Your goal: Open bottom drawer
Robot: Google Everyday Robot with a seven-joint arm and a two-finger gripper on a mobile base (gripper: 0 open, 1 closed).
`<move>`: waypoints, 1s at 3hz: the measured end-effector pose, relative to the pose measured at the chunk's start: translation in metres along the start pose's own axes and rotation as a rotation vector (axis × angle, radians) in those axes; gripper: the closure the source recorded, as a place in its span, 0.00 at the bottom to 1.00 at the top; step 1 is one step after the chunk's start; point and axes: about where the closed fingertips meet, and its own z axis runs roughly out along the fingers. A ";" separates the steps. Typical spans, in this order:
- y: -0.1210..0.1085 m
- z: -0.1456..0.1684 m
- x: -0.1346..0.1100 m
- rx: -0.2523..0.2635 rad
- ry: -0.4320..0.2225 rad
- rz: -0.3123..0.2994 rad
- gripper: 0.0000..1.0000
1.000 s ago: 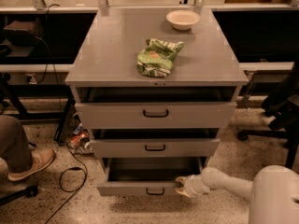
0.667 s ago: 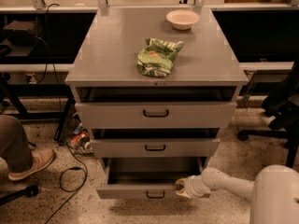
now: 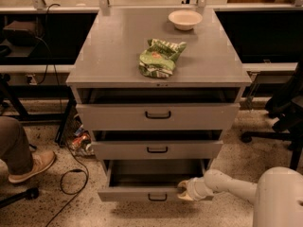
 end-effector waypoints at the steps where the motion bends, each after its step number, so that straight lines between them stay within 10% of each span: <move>1: 0.001 0.000 -0.001 -0.001 -0.001 0.000 0.05; 3: 0.003 0.003 0.002 -0.013 -0.006 0.004 0.00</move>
Offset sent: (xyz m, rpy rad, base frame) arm -0.0005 0.0007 -0.0002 0.0006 0.0011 0.0007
